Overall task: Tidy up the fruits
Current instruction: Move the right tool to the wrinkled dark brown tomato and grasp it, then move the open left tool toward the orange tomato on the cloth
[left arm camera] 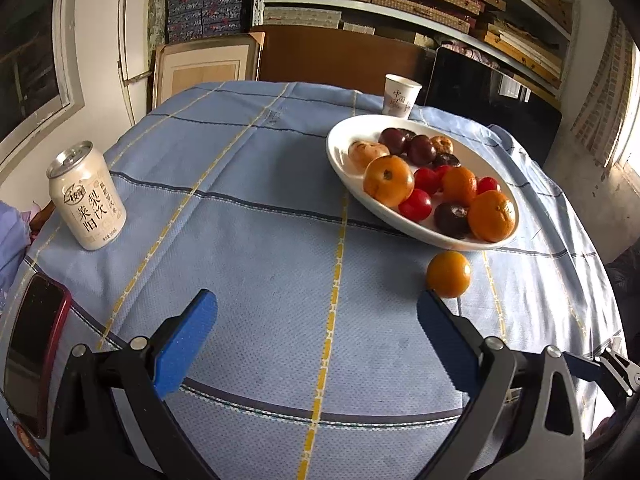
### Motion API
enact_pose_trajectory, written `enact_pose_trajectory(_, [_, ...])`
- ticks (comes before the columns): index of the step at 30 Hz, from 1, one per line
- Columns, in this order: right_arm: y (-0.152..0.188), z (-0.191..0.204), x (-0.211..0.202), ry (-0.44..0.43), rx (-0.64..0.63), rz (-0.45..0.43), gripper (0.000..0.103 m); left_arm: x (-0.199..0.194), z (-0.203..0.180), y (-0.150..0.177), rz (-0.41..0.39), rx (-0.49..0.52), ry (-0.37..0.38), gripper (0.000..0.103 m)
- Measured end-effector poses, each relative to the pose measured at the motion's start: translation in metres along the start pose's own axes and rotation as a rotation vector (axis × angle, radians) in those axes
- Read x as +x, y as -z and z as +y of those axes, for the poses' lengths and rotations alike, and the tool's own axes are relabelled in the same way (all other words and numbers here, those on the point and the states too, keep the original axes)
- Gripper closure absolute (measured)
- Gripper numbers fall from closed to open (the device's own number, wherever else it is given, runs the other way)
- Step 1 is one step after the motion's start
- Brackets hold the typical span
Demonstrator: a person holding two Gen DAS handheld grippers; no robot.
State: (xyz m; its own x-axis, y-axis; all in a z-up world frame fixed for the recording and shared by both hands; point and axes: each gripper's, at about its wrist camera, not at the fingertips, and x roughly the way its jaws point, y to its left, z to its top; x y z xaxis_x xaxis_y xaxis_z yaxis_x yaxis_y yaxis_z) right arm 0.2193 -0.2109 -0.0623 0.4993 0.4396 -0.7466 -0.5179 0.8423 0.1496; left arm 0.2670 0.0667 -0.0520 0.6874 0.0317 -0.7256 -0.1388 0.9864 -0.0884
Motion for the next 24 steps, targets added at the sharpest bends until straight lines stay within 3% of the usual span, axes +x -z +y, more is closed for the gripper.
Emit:
enact_pose_trajectory(4, [0.005,0.001,0.004,0.002,-0.01,0.035,0.03,0.003,-0.002,0.001,0.009,0.008,0.0,0.005])
enact_pose_trajectory(10, [0.008,0.004,0.01,0.021,-0.044,0.072,0.044,0.006,-0.002,0.002,0.016,0.014,-0.005,0.005])
enact_pose_trajectory(19, [0.011,0.007,0.009,0.045,-0.071,0.062,0.05,0.007,-0.001,0.002,0.019,0.009,-0.01,0.005])
enact_pose_trajectory(24, [0.014,0.015,0.01,0.061,-0.115,0.059,0.059,0.006,-0.002,0.002,0.012,0.016,-0.016,0.005])
